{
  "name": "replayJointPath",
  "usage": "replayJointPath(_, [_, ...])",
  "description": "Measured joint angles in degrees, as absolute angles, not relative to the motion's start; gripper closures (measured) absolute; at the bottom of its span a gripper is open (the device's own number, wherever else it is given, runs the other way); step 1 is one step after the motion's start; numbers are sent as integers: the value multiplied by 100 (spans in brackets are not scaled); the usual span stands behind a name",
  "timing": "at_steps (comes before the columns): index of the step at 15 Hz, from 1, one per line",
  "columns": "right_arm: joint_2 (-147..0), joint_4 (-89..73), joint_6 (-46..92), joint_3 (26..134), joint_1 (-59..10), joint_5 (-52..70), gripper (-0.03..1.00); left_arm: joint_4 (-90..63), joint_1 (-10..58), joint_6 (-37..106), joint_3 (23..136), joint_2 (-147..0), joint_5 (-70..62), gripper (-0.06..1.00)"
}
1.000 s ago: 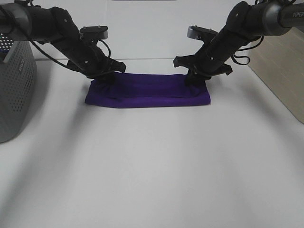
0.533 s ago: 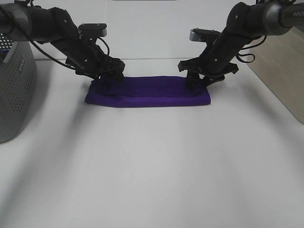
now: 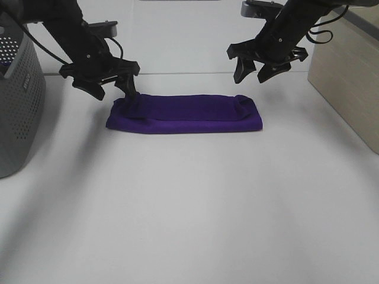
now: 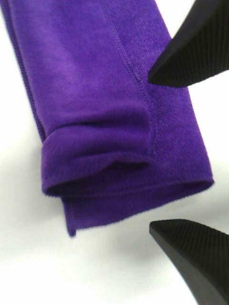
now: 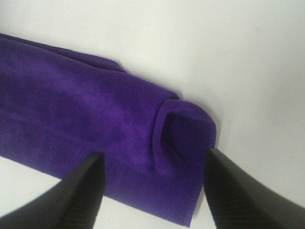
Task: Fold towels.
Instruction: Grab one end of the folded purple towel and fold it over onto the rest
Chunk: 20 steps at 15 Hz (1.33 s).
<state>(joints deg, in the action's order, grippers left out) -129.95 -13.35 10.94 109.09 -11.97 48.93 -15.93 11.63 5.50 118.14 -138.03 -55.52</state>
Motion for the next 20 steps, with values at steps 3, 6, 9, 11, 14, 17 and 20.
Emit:
replayJointPath(3, [-12863,-1335,940,11001,-1197,5363,36,-2200,590,579,11998,-13803,-5884,24])
replayJointPath(6, [-12800,-1335,636,11001,-1197,5816,35,-3604,46,1324,12003,-14072,-6291,21])
replayJointPath(9, [-12800,-1329,556,11001,-1197,5999,34,-4343,-69,1684,12003,-14507,-6520,11])
replayJointPath(11, [-12811,-1329,556,11001,-1197,6062,34,-4400,-52,1702,12003,-14702,-6520,10])
replayJointPath(14, [-12811,-1329,556,11001,-1197,6096,34,-4440,-6,1702,12066,-14771,-6526,10])
replayJointPath(17, [-12811,-1329,556,11001,-1197,6102,34,-4503,69,1702,12101,-14828,-6532,10])
replayJointPath(20, [-12811,-1329,556,11001,-1197,6182,34,-4337,430,1541,12370,-14966,-6543,11])
